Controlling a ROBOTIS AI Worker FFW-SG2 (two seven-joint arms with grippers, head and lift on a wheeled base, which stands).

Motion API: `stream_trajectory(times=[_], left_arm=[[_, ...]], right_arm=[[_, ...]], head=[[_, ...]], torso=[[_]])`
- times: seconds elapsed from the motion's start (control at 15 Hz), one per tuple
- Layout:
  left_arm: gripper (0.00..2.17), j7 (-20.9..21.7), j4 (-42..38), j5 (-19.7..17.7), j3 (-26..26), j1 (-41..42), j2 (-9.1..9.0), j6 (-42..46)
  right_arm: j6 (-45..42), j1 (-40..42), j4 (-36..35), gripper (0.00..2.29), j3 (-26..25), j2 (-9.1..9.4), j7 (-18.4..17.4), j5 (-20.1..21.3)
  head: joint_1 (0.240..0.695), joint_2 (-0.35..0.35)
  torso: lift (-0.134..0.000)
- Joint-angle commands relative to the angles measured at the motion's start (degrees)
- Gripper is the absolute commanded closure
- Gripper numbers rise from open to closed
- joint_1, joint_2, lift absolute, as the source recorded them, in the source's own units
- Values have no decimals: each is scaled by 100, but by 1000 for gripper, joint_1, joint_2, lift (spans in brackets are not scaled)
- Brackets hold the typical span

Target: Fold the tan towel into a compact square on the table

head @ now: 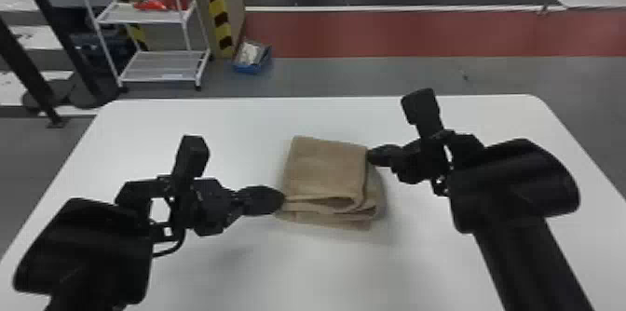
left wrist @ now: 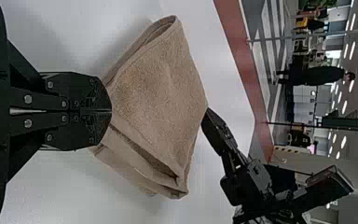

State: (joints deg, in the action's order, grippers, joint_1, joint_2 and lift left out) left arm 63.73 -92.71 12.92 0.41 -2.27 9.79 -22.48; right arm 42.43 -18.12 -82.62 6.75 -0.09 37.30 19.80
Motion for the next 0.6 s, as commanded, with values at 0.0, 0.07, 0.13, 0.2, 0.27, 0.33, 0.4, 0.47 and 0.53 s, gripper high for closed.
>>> stream_trajectory(times=[0.0, 0.07, 0.13, 0.2, 0.27, 0.33, 0.4, 0.47, 0.53], left_arm=[[2145, 16, -151, 0, -23, 130, -56, -16], [2145, 25, -230, 0, -23, 157, -82, -51], [2145, 25, -318, 0, -23, 227, -109, -104], [2145, 34, -450, 0, -23, 280, -117, -122], [2145, 34, -476, -9, -6, 332, -126, -122], [2142, -1, -599, -35, 73, 385, -126, -122], [2020, -142, -802, -114, 214, 517, -126, -122], [1396, -326, -995, -290, 399, 658, -126, -157], [245, -432, -1206, -598, 680, 719, -126, -438]], right_arm=[[-362, -86, 290, 2010, 2, 14, -12, -47], [-538, -112, 378, 2010, 2, 14, -12, -108], [-609, -121, 396, 2010, 2, 14, -12, -143], [-626, -130, 396, 2010, 2, 14, -21, -143], [-626, -130, 369, 2010, -16, 14, -21, -161], [-591, -60, 220, 2007, -77, 14, -12, -161], [-485, 125, -140, 1905, -148, 14, -21, -161], [-415, 362, -580, 1555, -209, 14, -38, -196], [-239, 661, -1107, 579, -315, 14, -109, -389]], head=[[695, 22], [695, 21], [695, 20], [695, 20], [695, 20], [695, 19], [695, 18], [695, 20], [695, 24]], torso=[[-123], [-123], [-123], [-123], [-123], [-123], [-123], [-123], [-123]])
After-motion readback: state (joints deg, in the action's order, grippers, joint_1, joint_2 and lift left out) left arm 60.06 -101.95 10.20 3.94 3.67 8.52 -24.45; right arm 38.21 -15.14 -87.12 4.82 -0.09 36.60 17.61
